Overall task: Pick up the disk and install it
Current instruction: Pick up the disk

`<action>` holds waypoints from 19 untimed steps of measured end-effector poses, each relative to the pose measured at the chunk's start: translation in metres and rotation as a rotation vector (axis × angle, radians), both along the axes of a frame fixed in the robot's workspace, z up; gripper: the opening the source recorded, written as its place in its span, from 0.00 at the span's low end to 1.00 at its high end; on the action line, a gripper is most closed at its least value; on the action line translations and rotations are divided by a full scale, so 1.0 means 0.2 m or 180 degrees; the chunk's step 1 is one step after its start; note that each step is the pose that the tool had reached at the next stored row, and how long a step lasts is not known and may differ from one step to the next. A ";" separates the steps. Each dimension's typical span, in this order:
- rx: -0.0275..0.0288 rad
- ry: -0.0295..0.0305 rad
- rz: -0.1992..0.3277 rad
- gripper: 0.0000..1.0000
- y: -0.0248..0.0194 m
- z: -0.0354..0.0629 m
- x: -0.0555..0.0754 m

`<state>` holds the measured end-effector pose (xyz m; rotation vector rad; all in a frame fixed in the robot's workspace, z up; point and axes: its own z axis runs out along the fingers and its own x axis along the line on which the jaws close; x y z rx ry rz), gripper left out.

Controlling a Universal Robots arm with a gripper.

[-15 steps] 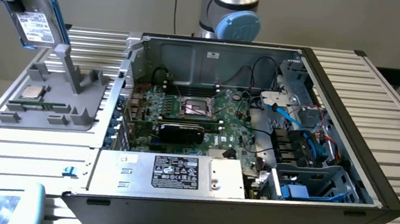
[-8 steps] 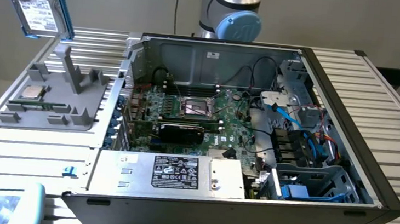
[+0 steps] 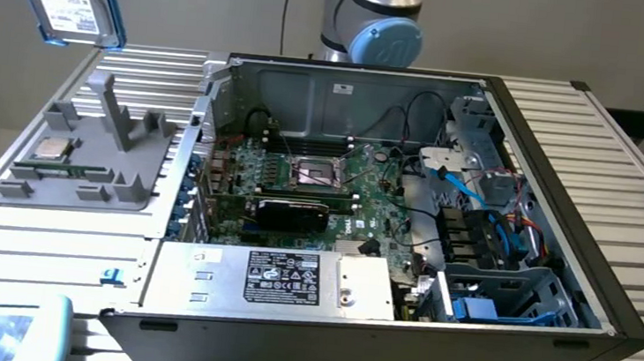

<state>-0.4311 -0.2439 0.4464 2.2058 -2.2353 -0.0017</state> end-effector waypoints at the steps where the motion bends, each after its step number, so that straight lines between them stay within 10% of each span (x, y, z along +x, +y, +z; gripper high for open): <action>1: 0.0000 0.0000 0.0000 0.37 -0.004 0.019 0.01; 19: 0.0030 0.0000 0.0000 0.37 -0.166 0.128 0.16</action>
